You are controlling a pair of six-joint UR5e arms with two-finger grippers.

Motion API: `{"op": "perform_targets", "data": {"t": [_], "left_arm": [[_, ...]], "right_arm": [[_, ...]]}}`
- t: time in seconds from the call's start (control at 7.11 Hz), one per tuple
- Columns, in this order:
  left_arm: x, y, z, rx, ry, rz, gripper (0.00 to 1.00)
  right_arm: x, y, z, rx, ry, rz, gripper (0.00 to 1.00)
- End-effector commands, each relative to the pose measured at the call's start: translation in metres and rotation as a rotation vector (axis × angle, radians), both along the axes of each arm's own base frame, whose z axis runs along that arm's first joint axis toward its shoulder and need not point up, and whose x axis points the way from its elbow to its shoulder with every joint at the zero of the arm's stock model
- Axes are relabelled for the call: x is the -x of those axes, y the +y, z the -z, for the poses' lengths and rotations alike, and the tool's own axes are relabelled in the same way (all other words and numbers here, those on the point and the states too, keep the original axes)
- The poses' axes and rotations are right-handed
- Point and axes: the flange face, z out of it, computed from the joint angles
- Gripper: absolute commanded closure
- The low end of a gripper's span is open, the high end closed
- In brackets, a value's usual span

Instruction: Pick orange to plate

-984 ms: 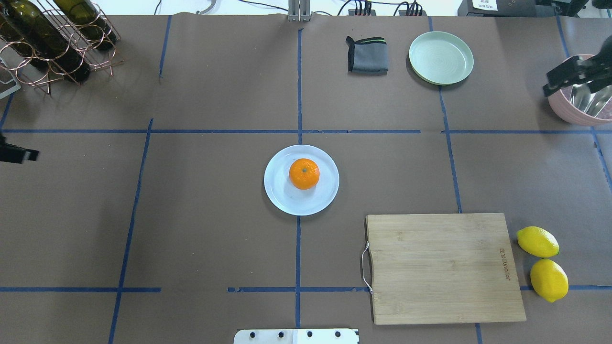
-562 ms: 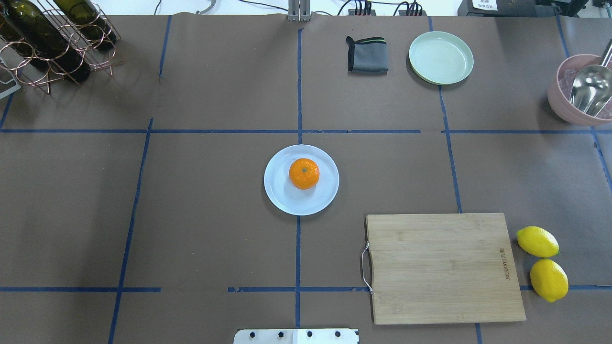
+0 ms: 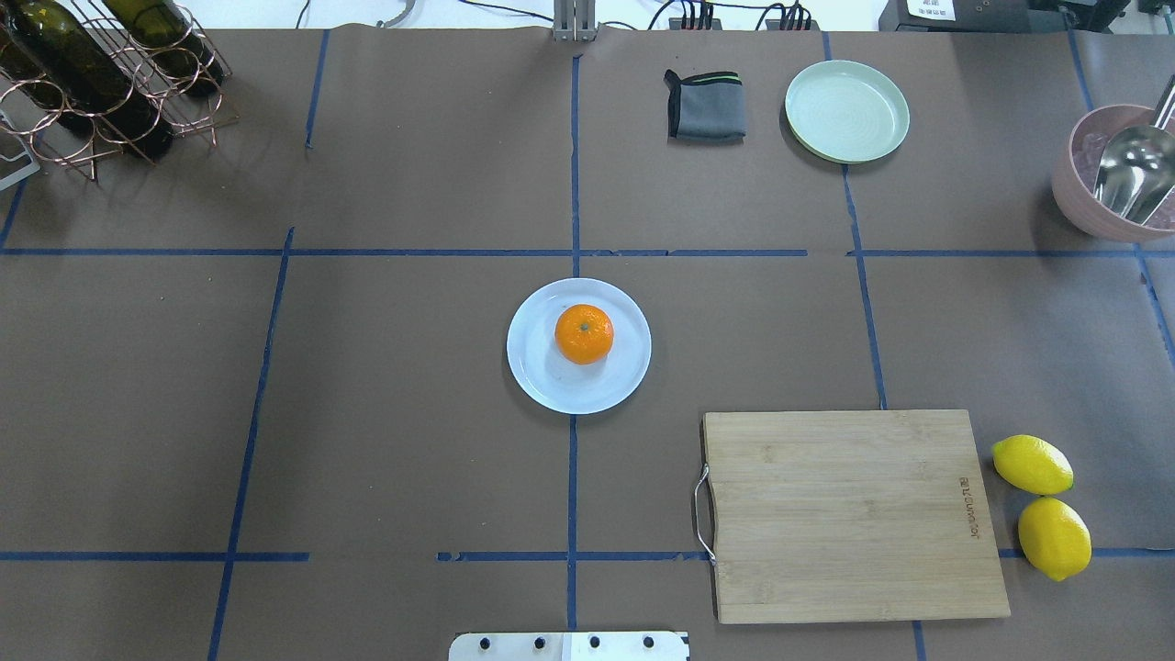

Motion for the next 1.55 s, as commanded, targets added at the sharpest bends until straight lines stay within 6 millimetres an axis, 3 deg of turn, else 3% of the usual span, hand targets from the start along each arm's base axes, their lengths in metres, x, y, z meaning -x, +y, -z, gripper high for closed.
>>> {"op": "perform_targets", "data": {"t": [0.0,0.28,0.42,0.56,0.7,0.98,1.12,1.41], "left_arm": [[-0.004,0.024,-0.02,0.054,0.008,-0.006,0.0],[-0.005,0.021,-0.02,0.039,0.023,-0.006,0.0],[-0.005,0.012,-0.012,-0.06,0.014,-0.008,0.0],[-0.004,0.009,-0.024,-0.079,0.006,-0.007,0.0],[-0.004,0.0,-0.018,-0.097,0.0,-0.01,0.0],[-0.005,0.016,-0.045,-0.015,-0.023,-0.006,0.0],[-0.006,0.031,-0.056,0.048,-0.015,-0.002,0.0],[-0.009,0.038,-0.048,0.25,0.004,0.07,0.0]], "right_arm": [[0.0,0.004,-0.016,0.019,0.002,0.006,0.0],[0.0,0.002,-0.014,0.009,0.004,0.009,0.0],[0.0,0.004,-0.017,0.016,0.004,0.01,0.0],[0.0,0.006,-0.024,0.036,0.005,0.006,0.0],[0.0,0.003,-0.024,0.034,0.005,0.006,0.0],[0.001,0.006,-0.015,0.017,0.001,0.009,0.0],[0.003,0.01,-0.021,0.031,0.0,0.011,0.0],[0.002,0.017,-0.027,0.047,0.001,0.005,0.0]]}}
